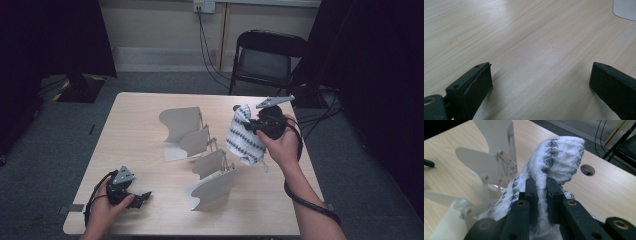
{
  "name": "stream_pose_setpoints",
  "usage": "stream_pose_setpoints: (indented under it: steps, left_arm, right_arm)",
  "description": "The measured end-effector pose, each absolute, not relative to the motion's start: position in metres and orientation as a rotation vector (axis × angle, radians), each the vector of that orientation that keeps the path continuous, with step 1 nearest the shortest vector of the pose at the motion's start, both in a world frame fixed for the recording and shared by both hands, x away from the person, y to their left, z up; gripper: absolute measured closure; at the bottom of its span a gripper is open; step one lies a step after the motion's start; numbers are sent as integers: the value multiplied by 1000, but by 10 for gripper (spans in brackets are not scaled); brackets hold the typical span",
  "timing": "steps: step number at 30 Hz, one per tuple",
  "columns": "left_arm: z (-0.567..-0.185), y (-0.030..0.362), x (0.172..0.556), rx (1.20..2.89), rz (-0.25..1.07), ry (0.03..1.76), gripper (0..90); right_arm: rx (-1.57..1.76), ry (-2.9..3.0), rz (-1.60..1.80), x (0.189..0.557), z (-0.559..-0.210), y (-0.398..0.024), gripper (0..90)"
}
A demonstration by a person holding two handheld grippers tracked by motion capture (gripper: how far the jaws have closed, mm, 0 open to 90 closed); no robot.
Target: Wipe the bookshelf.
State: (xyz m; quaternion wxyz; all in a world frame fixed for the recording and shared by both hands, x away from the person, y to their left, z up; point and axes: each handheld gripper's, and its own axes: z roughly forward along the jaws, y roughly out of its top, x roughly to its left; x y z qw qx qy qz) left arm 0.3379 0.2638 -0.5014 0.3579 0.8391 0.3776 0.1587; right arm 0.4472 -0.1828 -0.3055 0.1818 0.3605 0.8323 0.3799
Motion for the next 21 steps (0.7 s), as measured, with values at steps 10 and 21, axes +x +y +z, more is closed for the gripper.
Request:
stream_pose_setpoints:
  steps: [10, 21]
  left_arm:
    - [-501, 264, 338, 2162, 412, 974, 36]
    - [-502, 262, 338, 2152, 399, 986, 22]
  right_arm:
    - [896, 2368, 1147, 449, -269, -138, 820]
    - [771, 2440, 1226, 443, -261, -79, 820]
